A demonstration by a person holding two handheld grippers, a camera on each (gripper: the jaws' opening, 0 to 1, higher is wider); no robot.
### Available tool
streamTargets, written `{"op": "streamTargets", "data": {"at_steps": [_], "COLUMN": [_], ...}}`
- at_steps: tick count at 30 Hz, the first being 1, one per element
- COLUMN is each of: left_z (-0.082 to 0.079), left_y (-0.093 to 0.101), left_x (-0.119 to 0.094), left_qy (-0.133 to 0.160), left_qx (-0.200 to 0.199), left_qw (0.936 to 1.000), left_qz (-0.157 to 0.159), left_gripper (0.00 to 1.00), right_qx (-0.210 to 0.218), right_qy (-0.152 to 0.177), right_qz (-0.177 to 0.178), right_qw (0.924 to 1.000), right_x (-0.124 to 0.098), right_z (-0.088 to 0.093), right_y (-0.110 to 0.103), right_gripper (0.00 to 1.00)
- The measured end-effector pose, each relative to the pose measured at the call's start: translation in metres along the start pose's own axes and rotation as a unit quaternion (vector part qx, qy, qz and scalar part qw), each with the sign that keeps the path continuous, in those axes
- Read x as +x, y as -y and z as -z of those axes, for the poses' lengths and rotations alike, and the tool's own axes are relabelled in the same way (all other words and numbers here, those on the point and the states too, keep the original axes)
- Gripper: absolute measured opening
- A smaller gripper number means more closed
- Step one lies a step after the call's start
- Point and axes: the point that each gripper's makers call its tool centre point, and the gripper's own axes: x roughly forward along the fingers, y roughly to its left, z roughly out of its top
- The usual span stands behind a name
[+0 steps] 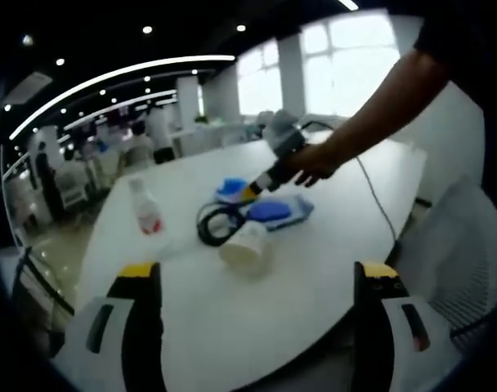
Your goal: Arrange the tabletop items into an orderly group along one side of the table until the central work area is clear of visible clutter.
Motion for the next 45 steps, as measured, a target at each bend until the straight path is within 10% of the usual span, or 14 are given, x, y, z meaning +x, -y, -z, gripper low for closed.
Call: {"op": "streamTargets", "data": {"at_steps": [26,45], "left_z": [0.005,0.004], "left_y": [-0.014,-0.017], "left_x": [-0.001,-0.004], "left_qy": [-0.009,-0.010], "left_qx": [-0.030,-0.028], "left_qw": [0.9989,0.9990], "left_qz": [-0.033,-0.034], "left_gripper": [0.92,0.89], "right_qx": [-0.073,0.106], "right_qy": [-0.041,-0.010], "right_qz": [-0.023,0.014], "right_qw": [0.9962,0.9942], "right_x": [0.048,0.039], "right_z": [0.021,0.011], "right_y": [-0.032,-0.026], "right_gripper": [0.24,0.06]}}
